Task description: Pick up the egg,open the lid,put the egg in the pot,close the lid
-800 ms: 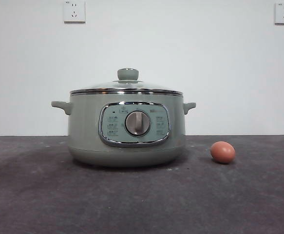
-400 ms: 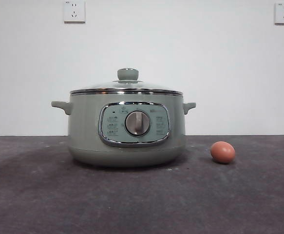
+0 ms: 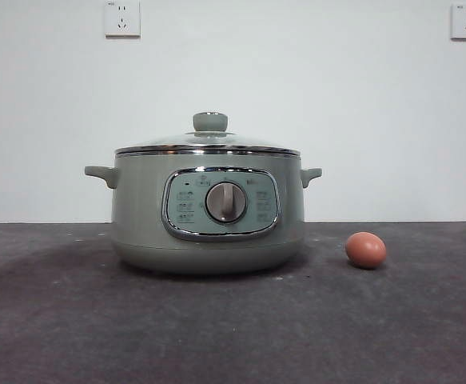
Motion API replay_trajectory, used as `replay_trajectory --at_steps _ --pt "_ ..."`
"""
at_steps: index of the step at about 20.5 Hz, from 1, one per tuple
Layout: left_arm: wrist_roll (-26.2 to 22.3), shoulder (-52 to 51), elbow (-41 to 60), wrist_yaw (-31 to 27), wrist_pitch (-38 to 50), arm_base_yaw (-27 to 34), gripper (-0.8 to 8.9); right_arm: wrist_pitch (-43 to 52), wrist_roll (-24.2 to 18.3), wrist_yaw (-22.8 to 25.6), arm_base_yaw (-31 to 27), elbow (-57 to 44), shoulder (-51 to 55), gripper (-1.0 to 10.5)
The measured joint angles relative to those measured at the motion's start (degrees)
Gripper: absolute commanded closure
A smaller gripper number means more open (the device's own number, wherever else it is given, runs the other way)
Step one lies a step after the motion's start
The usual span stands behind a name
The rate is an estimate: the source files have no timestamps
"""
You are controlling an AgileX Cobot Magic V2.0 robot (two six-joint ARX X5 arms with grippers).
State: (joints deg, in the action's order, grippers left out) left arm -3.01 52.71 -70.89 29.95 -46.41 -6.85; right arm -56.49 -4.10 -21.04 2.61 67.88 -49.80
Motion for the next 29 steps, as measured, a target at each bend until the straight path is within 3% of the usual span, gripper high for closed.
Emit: replay_trajectory --at_steps 4,9,15,29 --pt "-0.68 13.55 -6.93 -0.92 2.71 -5.75 0.53 2.60 0.00 -0.02 0.00 0.04 -3.15 2.8" --pt "-3.48 28.57 -20.04 -7.52 2.99 -12.46 0.53 2.64 0.00 -0.44 0.00 0.04 -7.80 2.8" --pt "-5.64 44.33 -29.97 -11.85 3.61 -15.74 0.53 2.89 0.00 -1.36 0.00 0.04 -8.31 2.8" --pt "-6.88 55.89 -30.08 -13.73 8.44 -18.18 0.72 2.43 0.00 -1.33 0.00 0.04 -8.28 2.9"
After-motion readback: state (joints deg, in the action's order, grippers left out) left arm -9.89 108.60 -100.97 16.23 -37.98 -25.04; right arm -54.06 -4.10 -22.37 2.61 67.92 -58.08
